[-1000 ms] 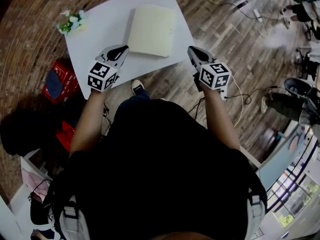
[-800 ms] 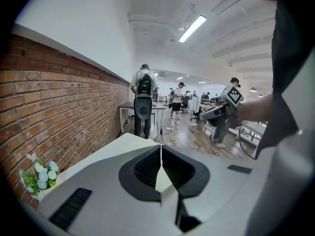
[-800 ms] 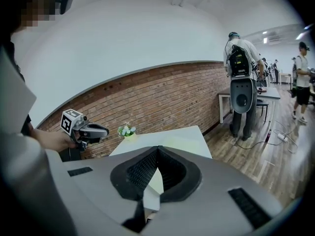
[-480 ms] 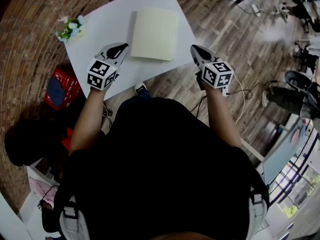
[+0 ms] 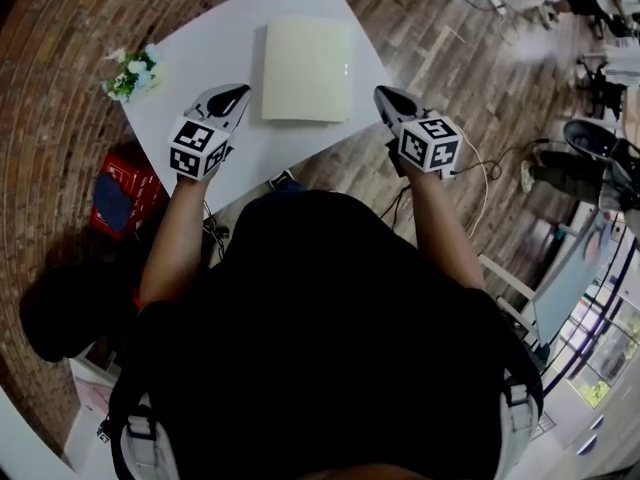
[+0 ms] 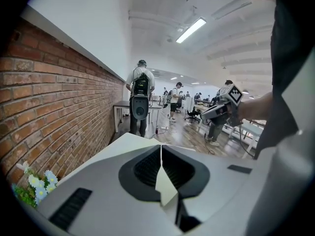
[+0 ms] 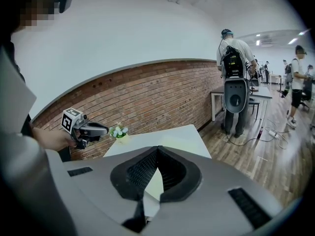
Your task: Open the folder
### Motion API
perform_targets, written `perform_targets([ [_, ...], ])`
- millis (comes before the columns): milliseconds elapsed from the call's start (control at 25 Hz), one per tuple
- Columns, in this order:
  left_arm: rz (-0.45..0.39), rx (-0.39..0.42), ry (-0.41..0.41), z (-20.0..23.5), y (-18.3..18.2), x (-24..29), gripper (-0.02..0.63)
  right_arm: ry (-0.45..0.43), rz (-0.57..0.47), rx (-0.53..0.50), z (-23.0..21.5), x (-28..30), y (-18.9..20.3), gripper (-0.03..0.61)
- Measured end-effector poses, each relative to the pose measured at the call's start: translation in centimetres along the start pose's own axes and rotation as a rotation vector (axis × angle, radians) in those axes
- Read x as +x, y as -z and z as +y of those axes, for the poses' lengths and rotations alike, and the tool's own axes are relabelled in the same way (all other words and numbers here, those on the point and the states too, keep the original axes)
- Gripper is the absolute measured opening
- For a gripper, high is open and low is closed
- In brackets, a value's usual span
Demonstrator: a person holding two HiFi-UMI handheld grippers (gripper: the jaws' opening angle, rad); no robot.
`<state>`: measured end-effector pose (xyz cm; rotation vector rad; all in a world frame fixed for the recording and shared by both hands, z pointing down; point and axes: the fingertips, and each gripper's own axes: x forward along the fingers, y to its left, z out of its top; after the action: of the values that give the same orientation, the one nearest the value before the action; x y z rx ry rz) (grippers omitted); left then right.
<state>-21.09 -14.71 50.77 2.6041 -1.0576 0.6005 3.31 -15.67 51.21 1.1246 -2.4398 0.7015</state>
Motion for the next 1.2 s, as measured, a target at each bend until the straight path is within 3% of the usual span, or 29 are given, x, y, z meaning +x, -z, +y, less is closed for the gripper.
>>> perform_targets([
  [480,-0.007,0.017,0.002,1.2,-0.9,0.3,0.015,0.031,0.003,0.025,-0.2,-0.4,0.2,0.023],
  [1200,0.057,0.031,-0.078,-1.7,-1.2,3.7,0.015,-0.082,0.030,-0.025,-4.4,-0.2,0.0,0.023],
])
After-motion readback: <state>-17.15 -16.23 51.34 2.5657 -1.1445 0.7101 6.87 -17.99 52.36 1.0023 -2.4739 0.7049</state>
